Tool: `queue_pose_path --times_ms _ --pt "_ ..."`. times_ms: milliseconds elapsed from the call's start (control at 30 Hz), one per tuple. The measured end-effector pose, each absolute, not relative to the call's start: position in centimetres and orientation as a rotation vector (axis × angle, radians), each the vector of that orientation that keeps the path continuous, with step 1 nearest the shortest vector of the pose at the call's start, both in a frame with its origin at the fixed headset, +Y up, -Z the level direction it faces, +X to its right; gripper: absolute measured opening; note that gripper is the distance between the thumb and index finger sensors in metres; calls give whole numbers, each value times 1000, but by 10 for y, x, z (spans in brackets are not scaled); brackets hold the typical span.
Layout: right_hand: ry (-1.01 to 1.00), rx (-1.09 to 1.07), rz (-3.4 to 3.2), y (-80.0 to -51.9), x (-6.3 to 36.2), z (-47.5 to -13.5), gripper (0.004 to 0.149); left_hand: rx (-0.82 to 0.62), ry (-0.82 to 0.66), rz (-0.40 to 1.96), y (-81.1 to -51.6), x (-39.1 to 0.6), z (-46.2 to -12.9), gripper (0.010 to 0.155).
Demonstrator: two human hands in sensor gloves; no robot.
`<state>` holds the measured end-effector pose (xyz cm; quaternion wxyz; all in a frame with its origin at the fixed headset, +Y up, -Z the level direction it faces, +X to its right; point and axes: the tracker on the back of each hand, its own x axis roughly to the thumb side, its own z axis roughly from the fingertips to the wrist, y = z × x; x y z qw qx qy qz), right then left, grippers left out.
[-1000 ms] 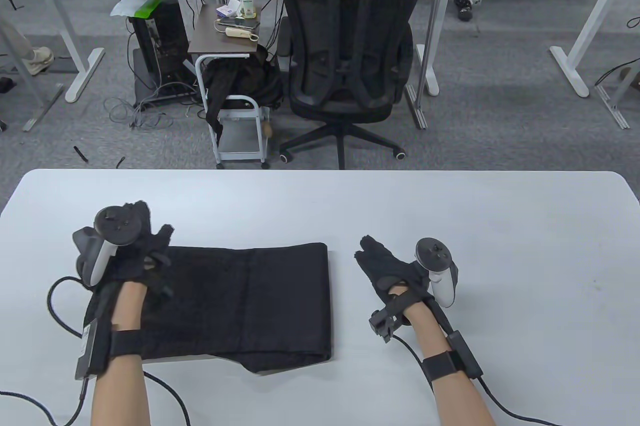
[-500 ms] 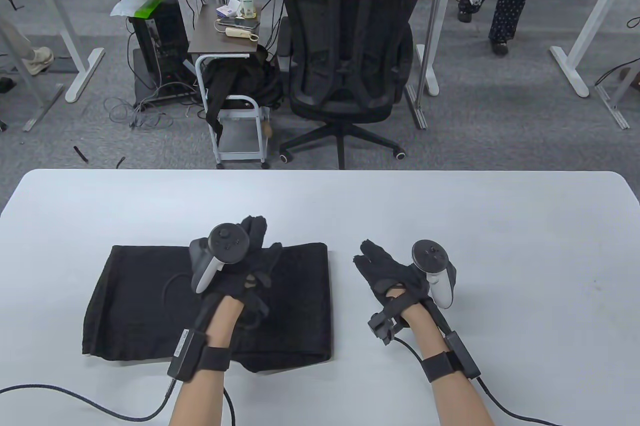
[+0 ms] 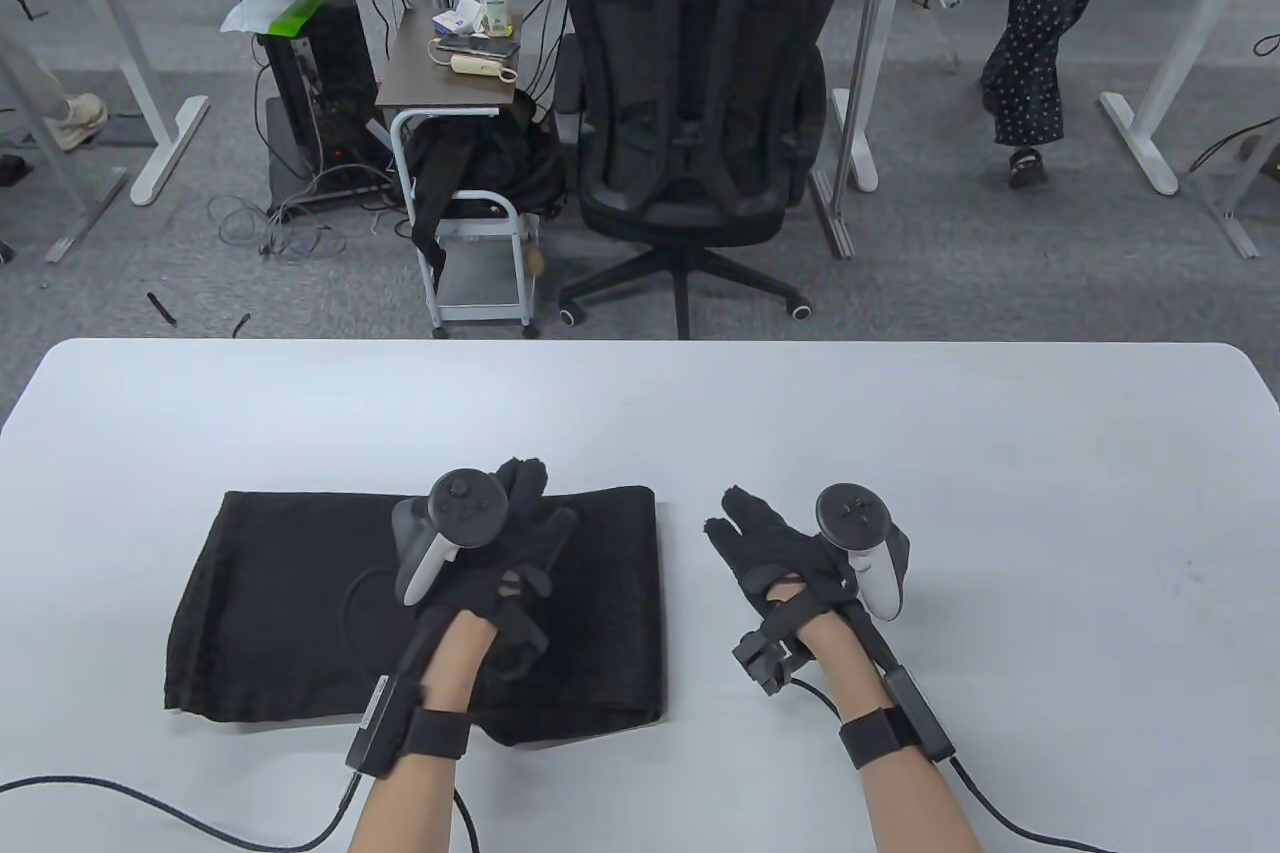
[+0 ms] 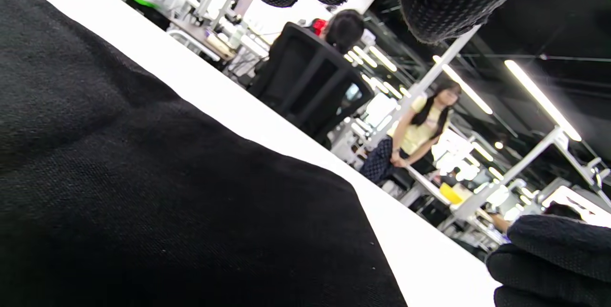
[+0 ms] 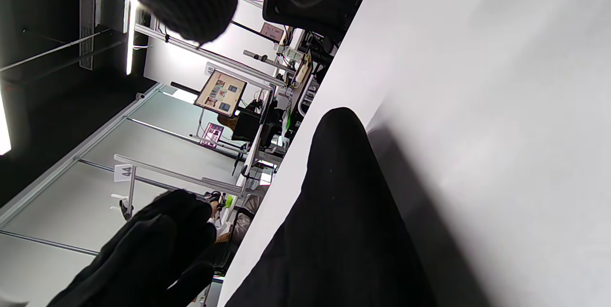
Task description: Fold trousers
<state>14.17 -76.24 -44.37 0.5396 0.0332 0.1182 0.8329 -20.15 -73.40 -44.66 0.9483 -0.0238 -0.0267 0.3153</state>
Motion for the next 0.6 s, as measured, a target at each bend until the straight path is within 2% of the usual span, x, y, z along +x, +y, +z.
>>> queue_pose_path --times_ms 233,600 --pt "266 91 2132 -753 121 -433 74 -55 -32 686 -737 -214 -449 72" --pt "427 -14 2515 -774 57 -436 77 -57 -42 709 -738 -215 -450 70"
